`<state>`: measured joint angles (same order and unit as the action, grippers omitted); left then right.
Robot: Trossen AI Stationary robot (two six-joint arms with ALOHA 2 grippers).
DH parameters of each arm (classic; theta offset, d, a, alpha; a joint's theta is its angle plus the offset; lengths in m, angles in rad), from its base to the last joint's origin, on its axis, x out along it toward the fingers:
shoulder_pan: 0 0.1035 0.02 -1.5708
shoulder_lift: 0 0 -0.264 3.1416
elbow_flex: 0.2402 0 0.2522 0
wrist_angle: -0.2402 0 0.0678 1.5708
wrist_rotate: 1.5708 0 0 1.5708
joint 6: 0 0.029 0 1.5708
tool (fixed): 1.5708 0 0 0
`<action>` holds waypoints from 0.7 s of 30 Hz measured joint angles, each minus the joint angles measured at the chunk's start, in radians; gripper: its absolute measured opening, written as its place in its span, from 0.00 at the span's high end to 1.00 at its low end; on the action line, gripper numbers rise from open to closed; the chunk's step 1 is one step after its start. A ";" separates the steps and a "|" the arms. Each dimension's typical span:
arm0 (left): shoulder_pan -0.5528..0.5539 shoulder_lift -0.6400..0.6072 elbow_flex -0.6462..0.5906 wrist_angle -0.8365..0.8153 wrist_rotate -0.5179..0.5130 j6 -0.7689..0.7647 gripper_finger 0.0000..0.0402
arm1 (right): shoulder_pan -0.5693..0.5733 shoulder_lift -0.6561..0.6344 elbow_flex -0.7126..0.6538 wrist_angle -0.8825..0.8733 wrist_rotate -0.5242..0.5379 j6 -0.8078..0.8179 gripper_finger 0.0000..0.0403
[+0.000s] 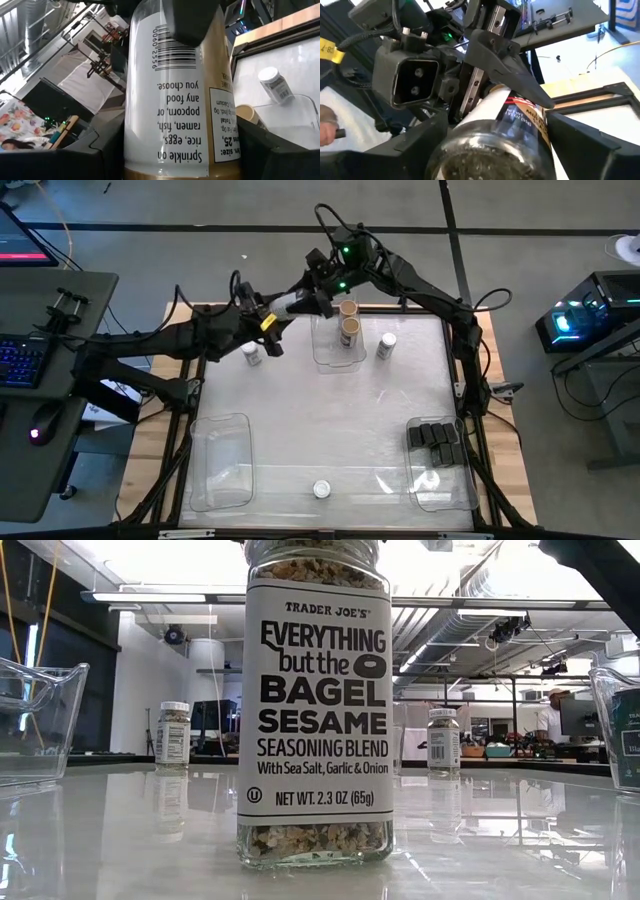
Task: Sort spices by type
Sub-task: Put the gold spice bottle into the top transparent bin
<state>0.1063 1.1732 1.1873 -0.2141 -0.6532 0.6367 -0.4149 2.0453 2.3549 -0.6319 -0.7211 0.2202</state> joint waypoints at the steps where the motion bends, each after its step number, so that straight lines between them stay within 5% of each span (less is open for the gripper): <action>1: 0.003 0.000 0.000 0.000 0.000 -0.003 0.40 | 0.000 0.000 0.000 -0.004 0.006 -0.005 0.20; 15: 0.003 0.001 -0.001 -0.003 -0.037 0.009 0.40 | 0.003 0.000 0.000 -0.009 0.068 0.004 0.31; 21: 0.002 0.000 -0.001 -0.005 -0.100 0.036 0.15 | -0.001 0.000 0.000 -0.015 0.072 0.007 0.33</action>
<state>0.1078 1.1732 1.1862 -0.2192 -0.7535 0.6726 -0.4157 2.0453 2.3554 -0.6466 -0.6491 0.2272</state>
